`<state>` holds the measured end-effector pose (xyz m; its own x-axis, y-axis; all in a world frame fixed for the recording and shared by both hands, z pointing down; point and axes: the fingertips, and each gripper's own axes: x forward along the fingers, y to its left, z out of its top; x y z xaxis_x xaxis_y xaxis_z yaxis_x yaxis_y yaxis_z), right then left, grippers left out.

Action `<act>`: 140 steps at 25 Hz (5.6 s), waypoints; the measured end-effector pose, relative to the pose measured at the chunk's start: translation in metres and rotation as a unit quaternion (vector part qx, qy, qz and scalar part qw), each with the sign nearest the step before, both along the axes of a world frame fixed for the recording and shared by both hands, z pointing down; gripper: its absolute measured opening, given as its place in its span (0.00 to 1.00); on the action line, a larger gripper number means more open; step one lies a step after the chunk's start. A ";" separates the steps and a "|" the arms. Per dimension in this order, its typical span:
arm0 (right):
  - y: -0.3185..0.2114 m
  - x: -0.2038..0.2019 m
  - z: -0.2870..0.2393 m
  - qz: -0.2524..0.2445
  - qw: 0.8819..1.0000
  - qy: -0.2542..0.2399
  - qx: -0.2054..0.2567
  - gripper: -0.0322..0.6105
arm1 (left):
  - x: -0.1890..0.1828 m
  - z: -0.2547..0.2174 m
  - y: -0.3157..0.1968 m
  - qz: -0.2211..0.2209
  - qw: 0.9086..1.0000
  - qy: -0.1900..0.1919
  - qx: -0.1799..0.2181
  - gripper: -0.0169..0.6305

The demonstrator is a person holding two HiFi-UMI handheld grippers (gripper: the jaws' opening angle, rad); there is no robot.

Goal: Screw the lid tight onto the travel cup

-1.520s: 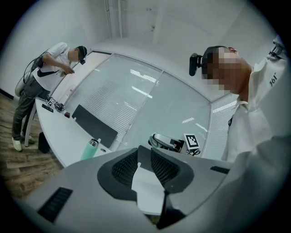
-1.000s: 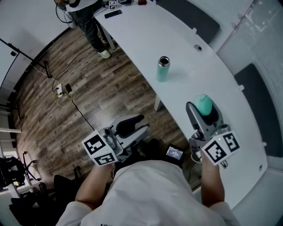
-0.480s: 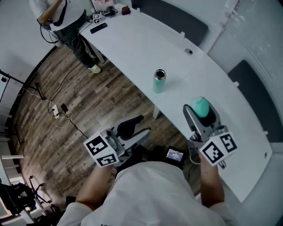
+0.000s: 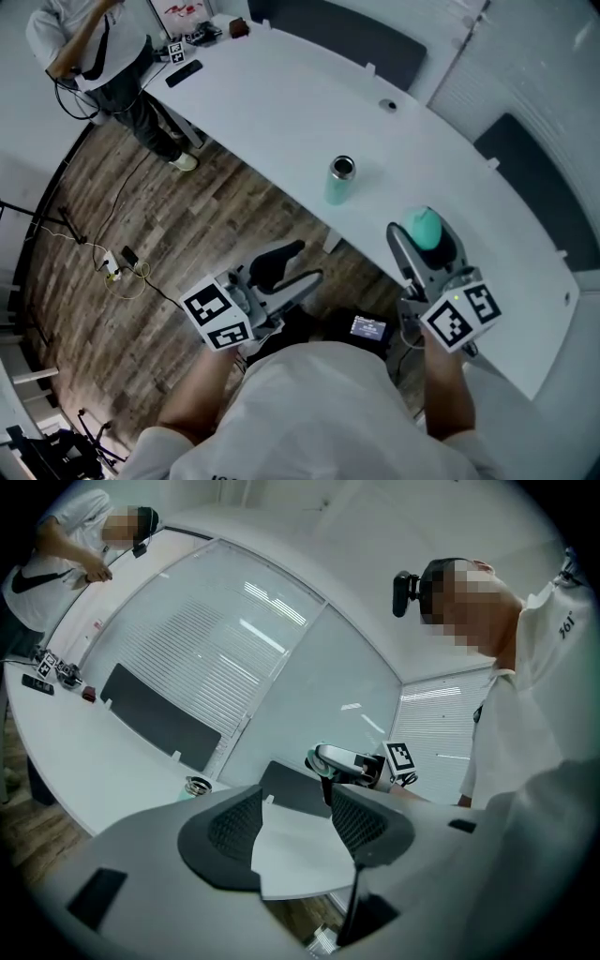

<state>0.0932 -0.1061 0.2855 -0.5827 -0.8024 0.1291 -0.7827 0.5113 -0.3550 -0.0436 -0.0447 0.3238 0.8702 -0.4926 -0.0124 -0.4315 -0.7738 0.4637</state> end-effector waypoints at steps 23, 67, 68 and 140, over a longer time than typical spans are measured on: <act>-0.008 -0.031 0.011 0.038 0.999 0.024 -0.014 0.55 | -0.031 0.015 -0.029 0.034 0.999 -0.009 0.009 0.41; -0.149 -0.066 0.090 -0.067 0.988 0.137 -0.040 0.55 | 0.037 0.114 -0.182 0.033 0.986 -0.157 0.038 0.48; -0.151 -0.067 0.094 -0.071 0.987 0.140 -0.042 0.55 | 0.040 0.118 -0.182 0.038 0.985 -0.163 0.039 0.49; -0.159 -0.096 0.178 -0.169 0.946 0.268 -0.063 0.55 | 0.083 0.178 -0.205 0.145 0.947 -0.271 0.088 0.52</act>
<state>-0.0024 -0.2647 0.4636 -0.6267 -0.5406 0.5612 -0.6670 0.7446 -0.0276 0.0390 -0.2502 0.5015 0.8705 -0.2638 0.4155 -0.3267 -0.9411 0.0869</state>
